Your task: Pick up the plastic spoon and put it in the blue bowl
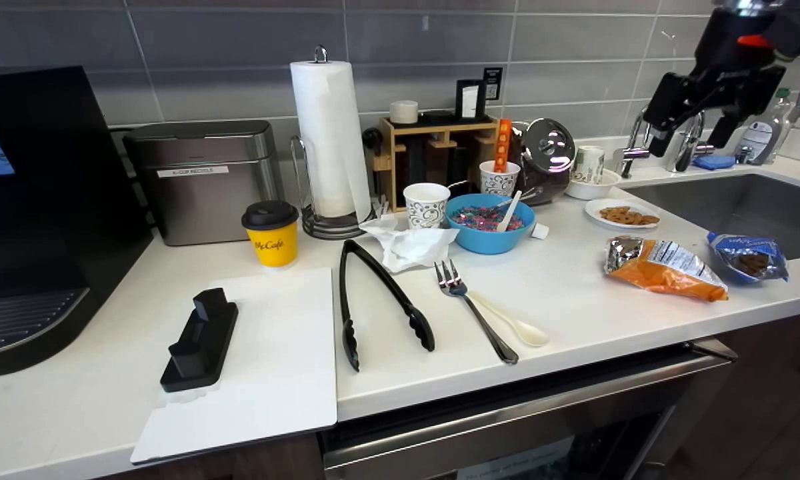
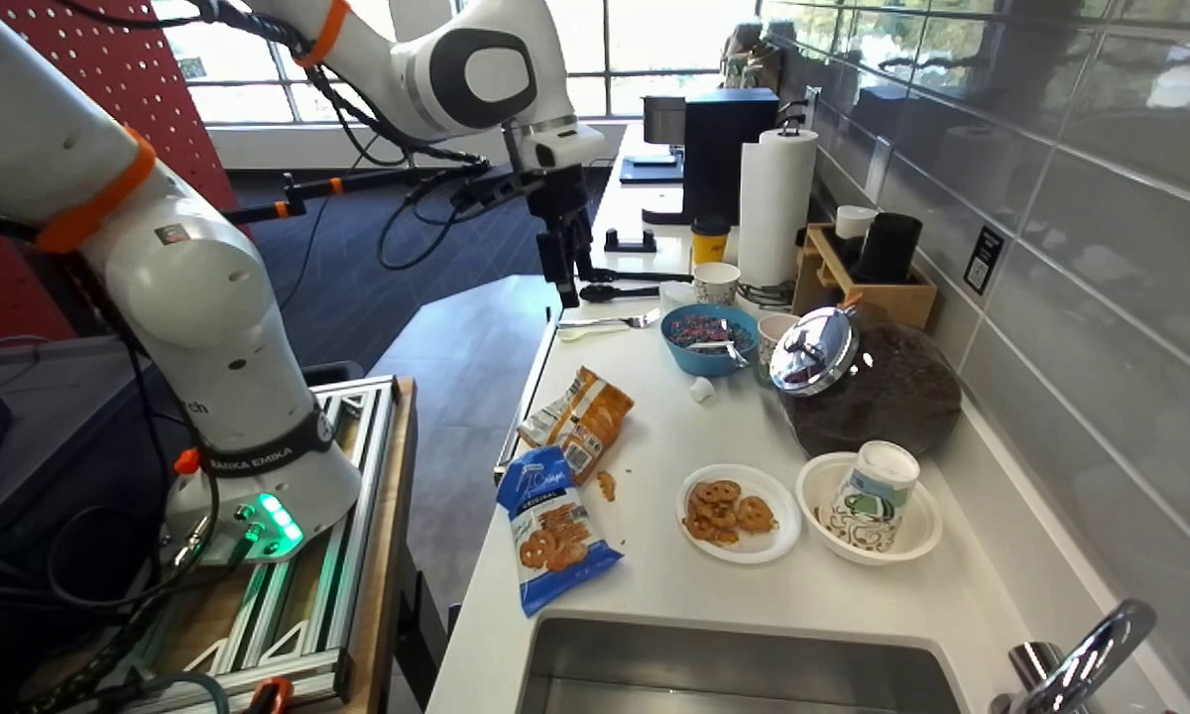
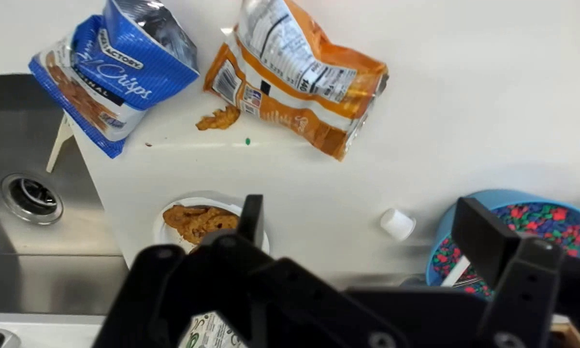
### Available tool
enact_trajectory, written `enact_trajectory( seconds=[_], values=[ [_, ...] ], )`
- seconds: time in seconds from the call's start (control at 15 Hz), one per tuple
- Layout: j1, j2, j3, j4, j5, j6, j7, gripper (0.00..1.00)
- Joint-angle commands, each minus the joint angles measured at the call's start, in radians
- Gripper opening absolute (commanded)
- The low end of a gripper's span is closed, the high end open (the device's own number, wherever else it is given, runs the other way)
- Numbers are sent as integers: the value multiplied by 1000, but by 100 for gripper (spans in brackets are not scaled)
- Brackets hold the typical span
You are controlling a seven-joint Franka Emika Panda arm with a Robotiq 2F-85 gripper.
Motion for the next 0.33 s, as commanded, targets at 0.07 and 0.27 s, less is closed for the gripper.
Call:
enact_trajectory(
  seconds=[0.07,0.27],
  values=[
    [-137,-44,121,-9,139,-27,-175,100],
    [-128,-69,108,-16,148,-36,-203,100]
  ],
)
